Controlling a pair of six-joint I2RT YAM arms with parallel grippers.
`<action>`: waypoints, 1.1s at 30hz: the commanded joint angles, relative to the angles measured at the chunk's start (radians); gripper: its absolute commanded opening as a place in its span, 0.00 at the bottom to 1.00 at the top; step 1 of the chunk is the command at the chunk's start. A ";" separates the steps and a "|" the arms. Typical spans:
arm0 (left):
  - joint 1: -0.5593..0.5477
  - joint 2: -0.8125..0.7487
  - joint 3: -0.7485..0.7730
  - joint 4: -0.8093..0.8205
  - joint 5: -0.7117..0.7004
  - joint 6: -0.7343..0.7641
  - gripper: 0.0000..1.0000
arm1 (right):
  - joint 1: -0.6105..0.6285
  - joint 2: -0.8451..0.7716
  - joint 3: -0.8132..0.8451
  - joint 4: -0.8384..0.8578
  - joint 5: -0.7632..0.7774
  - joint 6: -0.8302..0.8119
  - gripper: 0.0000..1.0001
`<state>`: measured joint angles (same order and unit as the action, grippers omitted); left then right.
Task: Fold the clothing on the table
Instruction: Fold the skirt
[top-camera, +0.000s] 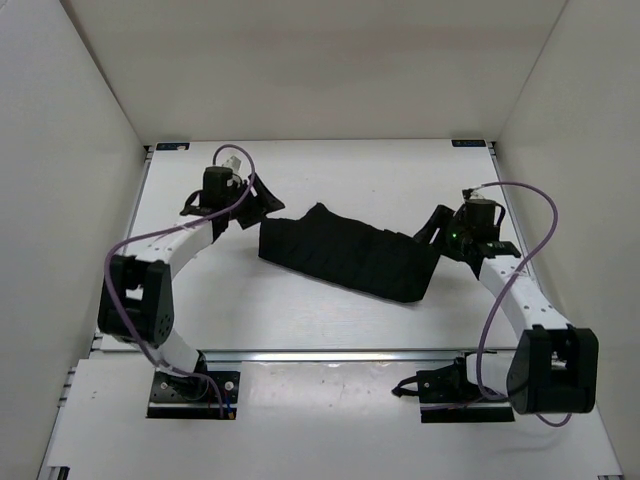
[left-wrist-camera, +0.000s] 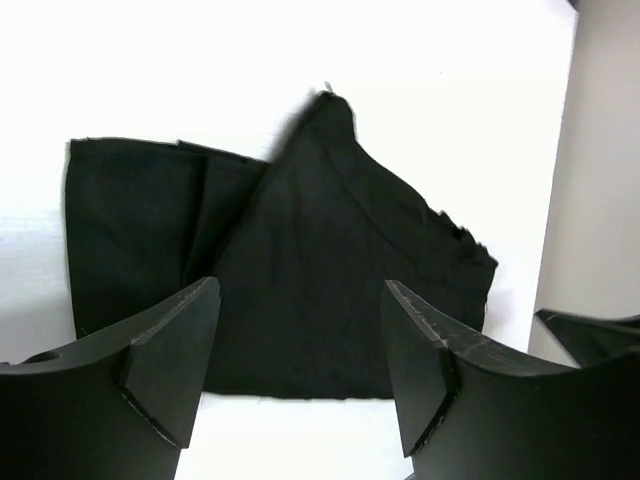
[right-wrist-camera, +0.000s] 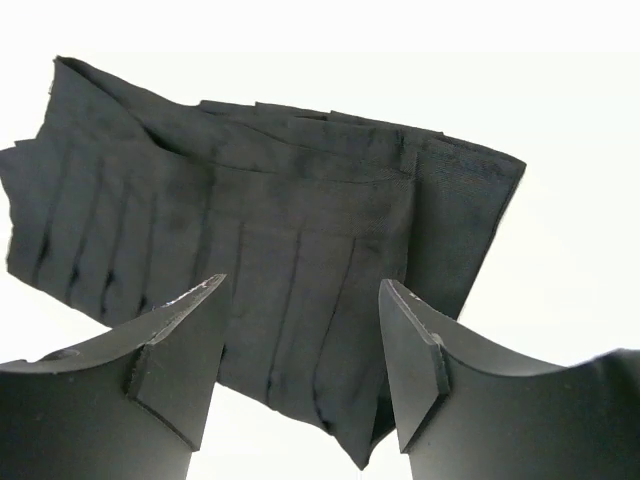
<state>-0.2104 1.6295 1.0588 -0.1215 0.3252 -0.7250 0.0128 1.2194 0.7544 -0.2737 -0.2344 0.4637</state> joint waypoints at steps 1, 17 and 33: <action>-0.018 -0.132 -0.087 -0.069 -0.040 0.081 0.75 | 0.001 -0.089 0.023 -0.051 0.058 0.018 0.58; -0.073 0.078 -0.037 0.062 -0.065 0.118 0.65 | -0.023 -0.196 -0.144 -0.058 -0.069 0.029 0.50; -0.110 0.122 0.041 0.089 -0.140 0.191 0.65 | -0.019 -0.083 -0.139 -0.030 -0.037 -0.003 0.48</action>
<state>-0.3126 1.7535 1.0248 -0.0540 0.2195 -0.5854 -0.0116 1.1187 0.6056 -0.3344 -0.2958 0.4782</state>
